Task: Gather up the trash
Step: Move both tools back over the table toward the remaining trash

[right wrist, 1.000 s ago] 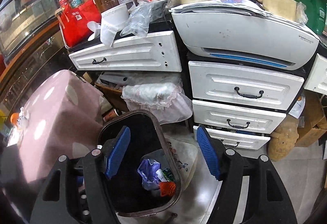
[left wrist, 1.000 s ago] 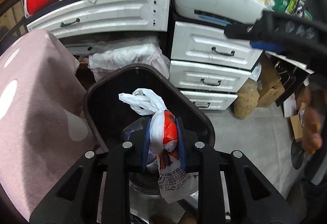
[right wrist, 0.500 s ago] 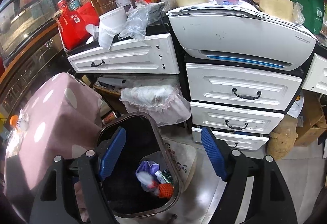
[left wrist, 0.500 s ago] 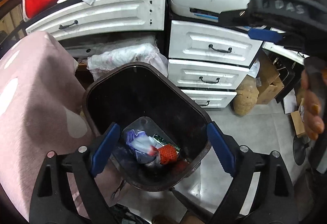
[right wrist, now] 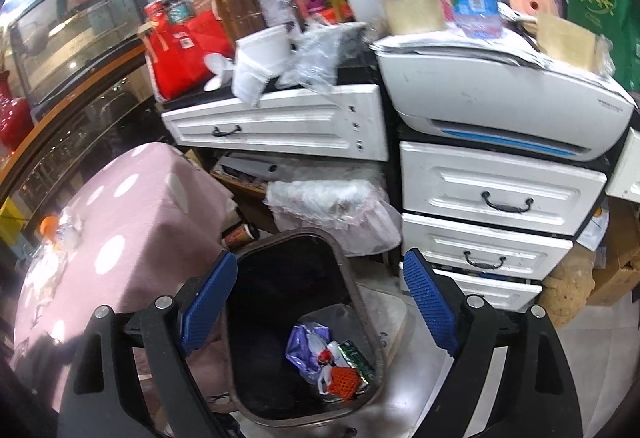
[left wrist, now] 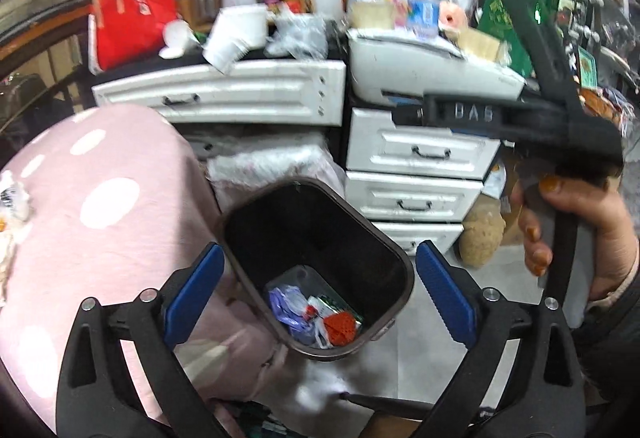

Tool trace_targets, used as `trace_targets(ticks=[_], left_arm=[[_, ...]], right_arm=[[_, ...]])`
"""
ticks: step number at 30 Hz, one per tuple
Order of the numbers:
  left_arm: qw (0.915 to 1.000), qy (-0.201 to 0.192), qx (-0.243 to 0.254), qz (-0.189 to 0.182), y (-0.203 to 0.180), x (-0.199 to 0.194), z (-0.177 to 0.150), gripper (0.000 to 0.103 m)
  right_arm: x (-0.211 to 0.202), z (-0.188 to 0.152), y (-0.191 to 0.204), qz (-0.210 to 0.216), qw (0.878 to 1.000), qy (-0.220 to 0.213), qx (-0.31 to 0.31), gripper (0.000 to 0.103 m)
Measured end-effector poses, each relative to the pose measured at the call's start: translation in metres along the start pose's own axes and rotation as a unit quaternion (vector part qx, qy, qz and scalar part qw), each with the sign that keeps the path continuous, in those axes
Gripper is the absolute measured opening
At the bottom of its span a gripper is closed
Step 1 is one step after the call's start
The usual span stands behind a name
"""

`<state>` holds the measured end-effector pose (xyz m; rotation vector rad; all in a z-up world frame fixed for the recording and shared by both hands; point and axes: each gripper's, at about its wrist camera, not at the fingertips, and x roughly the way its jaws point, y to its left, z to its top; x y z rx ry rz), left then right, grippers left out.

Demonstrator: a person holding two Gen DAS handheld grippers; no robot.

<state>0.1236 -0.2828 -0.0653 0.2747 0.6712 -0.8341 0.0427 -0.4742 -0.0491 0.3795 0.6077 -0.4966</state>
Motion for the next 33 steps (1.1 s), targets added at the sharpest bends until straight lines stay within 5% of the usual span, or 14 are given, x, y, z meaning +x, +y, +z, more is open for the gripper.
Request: trace_targets(ticks=[16,33], left_arm=[[0.9903,-0.071,-0.063,0.102,0.08,-0.083,-0.009,0.097],[0.956,-0.067,-0.175,0.226,0.196,-0.137,-0.057,0.097]], right_arm=[[-0.026,-0.003,0.103,0.099,0.99,-0.029,-0.1,0.088],[-0.008,-0.019,0.215,0.191,0.963,0.007,-0.191,0.088]])
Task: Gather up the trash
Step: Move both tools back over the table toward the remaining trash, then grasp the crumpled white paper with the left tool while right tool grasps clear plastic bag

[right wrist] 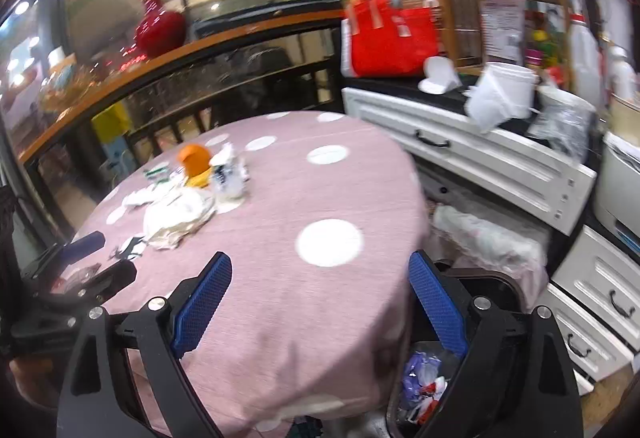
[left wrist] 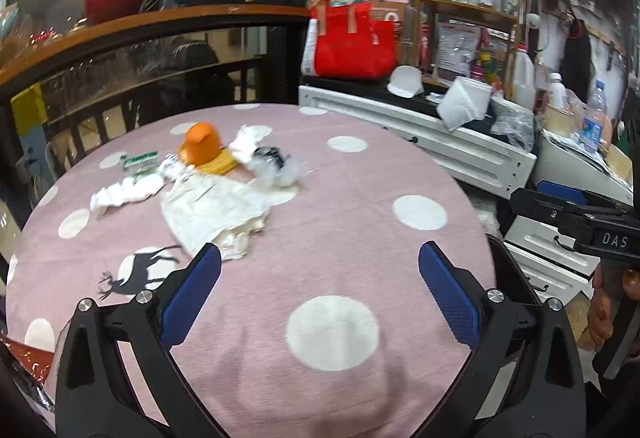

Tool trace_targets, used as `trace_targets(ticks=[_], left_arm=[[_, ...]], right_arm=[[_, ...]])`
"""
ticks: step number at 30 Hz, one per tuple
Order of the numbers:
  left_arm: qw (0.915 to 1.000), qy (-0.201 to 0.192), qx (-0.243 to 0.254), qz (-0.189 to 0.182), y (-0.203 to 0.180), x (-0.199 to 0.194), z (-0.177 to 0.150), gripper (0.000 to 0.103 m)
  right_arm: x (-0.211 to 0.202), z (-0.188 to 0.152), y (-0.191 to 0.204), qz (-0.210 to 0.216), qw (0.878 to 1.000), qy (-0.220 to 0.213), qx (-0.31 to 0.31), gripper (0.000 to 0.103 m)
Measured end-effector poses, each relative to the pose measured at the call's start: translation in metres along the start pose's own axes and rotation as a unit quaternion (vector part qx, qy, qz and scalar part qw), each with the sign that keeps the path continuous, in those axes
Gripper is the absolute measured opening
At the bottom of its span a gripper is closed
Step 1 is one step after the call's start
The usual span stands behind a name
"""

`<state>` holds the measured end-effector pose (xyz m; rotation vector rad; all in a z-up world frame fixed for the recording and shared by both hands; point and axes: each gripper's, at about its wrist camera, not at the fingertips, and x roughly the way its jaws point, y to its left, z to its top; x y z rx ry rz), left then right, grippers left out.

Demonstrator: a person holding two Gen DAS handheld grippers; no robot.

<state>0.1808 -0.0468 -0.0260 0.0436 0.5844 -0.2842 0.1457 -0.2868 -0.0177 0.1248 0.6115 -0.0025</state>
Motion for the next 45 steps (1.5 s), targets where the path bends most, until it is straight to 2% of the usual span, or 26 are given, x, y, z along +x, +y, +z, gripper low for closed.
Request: trace_targets(ticks=[5,12,15,19,23,26,28,30,34,35,41,45], left_arm=[[0.9991,0.013,-0.032,0.023,0.034,0.006,-0.005,0.097],[0.9955,0.03,-0.079,0.042,0.078,0.027,0.008,0.097],[0.9929,0.047,-0.104,0.034,0.094,0.044,0.014,0.096],[0.9852,0.083,-0.148,0.024,0.115,0.074,0.018,0.091],[0.9745,0.111,-0.195,0.002,0.132,0.098,0.016,0.082],[0.9711,0.12,-0.206,-0.015,0.132,0.109,0.017,0.075],[0.969,0.126,-0.211,-0.022,0.13,0.113,0.018,0.064],[0.9676,0.127,-0.216,-0.031,0.129,0.114,0.018,0.048],[0.9695,0.113,-0.214,-0.037,0.126,0.107,0.022,0.028],[0.9699,0.108,-0.215,-0.038,0.125,0.104,0.022,0.019],[0.9725,0.077,-0.215,-0.042,0.124,0.077,0.025,0.011],[0.9806,0.037,-0.192,-0.007,0.121,0.046,0.028,0.009]], right_arm=[[0.024,0.007,0.029,0.031,0.999,0.018,-0.024,0.088],[0.048,0.017,0.055,0.054,0.997,0.029,-0.048,0.088],[0.056,0.021,0.061,0.057,0.996,0.033,-0.056,0.088],[0.063,0.024,0.064,0.058,0.995,0.038,-0.066,0.088],[0.07,0.025,0.063,0.06,0.995,0.044,-0.068,0.088],[0.076,0.025,0.062,0.06,0.995,0.05,-0.066,0.088],[0.079,0.024,0.062,0.06,0.995,0.053,-0.068,0.088],[0.082,0.025,0.062,0.059,0.994,0.055,-0.069,0.088],[0.088,0.028,0.063,0.057,0.994,0.057,-0.071,0.088],[0.091,0.03,0.064,0.058,0.994,0.058,-0.073,0.088],[0.113,0.043,0.077,0.069,0.992,0.066,-0.086,0.088],[0.139,0.054,0.088,0.078,0.989,0.082,-0.099,0.088]])
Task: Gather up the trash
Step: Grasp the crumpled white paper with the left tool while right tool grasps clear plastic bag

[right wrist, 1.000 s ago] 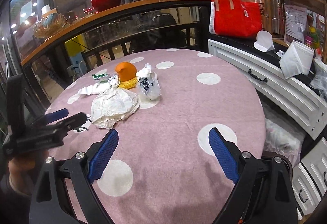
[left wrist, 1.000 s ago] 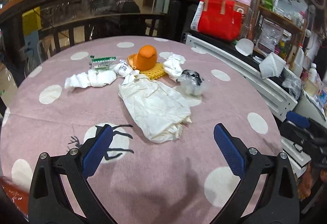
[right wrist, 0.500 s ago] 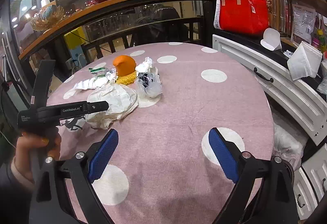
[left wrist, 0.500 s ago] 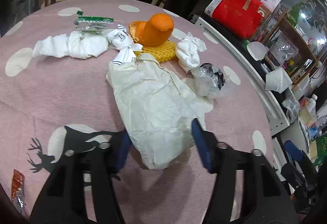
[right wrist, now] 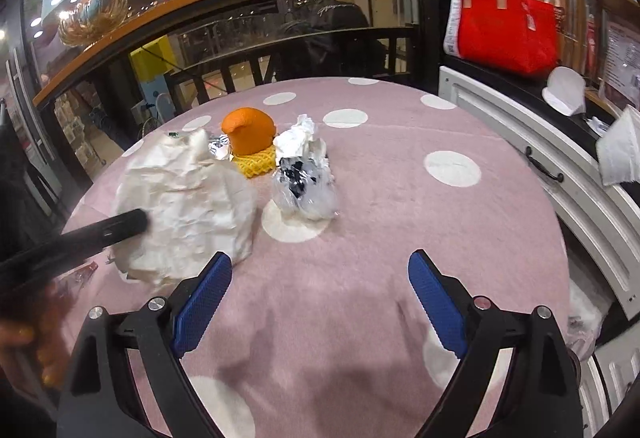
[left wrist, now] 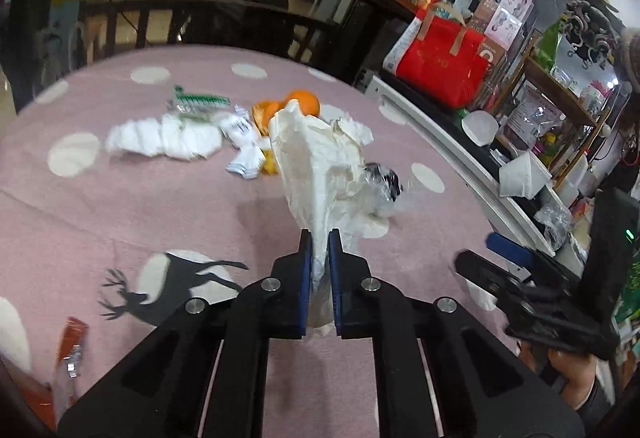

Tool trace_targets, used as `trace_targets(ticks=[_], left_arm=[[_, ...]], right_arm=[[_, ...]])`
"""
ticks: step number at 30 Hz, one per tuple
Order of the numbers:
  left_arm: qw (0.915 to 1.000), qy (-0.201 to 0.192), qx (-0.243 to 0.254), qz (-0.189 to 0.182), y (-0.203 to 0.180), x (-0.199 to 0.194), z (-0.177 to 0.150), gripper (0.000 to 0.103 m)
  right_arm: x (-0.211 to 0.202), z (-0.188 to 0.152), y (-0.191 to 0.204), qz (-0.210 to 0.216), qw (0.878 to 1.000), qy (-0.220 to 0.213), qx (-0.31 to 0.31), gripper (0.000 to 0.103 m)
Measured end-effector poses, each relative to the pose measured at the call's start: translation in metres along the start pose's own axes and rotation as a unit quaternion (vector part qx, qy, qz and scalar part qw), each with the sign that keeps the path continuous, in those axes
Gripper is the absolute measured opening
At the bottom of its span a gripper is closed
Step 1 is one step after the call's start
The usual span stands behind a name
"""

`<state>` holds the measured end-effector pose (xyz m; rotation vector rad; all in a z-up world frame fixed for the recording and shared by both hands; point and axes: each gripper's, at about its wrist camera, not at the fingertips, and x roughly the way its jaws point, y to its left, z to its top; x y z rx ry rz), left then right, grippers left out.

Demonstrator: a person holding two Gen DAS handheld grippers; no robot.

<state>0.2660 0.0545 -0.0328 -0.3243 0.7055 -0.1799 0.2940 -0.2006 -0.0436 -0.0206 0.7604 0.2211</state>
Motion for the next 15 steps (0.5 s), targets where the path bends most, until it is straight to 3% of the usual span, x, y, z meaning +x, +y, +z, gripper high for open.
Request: trace_targets(ticks=[5,8,10,12,15], left_arm=[[0.9995,-0.023,0.016,0.015,-0.001,-0.02,-0.004,0.008],[0.9993,-0.027,0.02,0.016,-0.002,-0.025,-0.006,0.008],[0.9993,-0.028,0.019,0.015,-0.001,-0.027,-0.006,0.008],[0.9993,-0.029,0.019,0.014,-0.001,-0.028,-0.005,0.008],[0.999,-0.034,0.023,0.016,0.0,-0.033,-0.008,0.008]], right_arm=[[0.045,0.026,0.011,0.01,0.999,0.034,-0.022,0.082],[0.072,0.039,0.015,0.009,0.998,0.055,-0.023,0.073],[0.084,0.042,0.016,0.005,0.998,0.065,-0.026,0.064],[0.093,0.045,0.016,0.002,0.997,0.075,-0.026,0.043],[0.09,0.044,0.016,0.003,0.997,0.073,-0.02,0.037]])
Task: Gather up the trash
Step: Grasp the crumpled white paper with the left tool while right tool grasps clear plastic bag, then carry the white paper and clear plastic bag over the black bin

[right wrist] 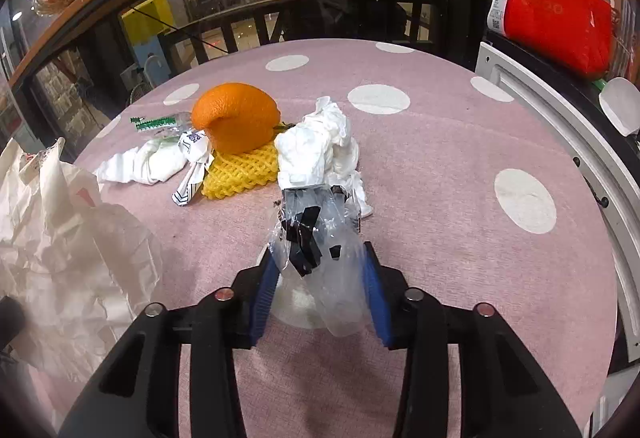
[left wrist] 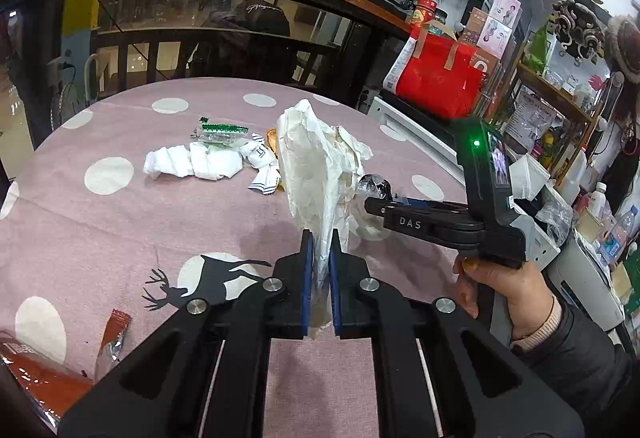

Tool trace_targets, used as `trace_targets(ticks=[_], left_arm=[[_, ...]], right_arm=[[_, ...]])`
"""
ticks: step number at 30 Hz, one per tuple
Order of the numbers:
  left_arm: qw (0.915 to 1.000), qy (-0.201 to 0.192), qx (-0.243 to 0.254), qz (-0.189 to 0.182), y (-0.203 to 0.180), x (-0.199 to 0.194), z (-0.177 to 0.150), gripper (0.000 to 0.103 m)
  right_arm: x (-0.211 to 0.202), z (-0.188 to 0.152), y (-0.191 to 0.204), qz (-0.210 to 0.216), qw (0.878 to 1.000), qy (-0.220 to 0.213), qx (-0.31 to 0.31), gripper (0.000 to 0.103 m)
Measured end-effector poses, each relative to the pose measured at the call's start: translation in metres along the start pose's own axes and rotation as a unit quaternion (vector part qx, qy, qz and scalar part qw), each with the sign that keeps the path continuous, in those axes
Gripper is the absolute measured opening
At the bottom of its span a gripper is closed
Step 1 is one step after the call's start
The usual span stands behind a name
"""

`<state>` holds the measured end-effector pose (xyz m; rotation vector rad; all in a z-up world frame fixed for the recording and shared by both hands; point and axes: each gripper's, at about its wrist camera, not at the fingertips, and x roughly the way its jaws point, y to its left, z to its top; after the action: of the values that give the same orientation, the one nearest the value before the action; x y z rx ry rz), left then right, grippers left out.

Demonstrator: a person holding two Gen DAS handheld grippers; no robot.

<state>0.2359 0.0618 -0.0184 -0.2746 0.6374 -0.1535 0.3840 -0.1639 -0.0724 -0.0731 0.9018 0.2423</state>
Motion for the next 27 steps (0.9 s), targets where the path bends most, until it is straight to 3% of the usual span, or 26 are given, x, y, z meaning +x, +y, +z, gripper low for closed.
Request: trace_targets(ticks=[16,27], left_arm=[[0.9992,-0.021,0.025,-0.023,-0.032,-0.021,-0.008,0.008],[0.995,-0.02,0.066,-0.072,-0.086,-0.037,-0.03,0.008]], right_arm=[[-0.102,-0.052,-0.013,0.01,0.997,-0.078,0.019,0.033],[-0.165,-0.12,-0.047,-0.045,0.991,-0.112,0.053,0.033]])
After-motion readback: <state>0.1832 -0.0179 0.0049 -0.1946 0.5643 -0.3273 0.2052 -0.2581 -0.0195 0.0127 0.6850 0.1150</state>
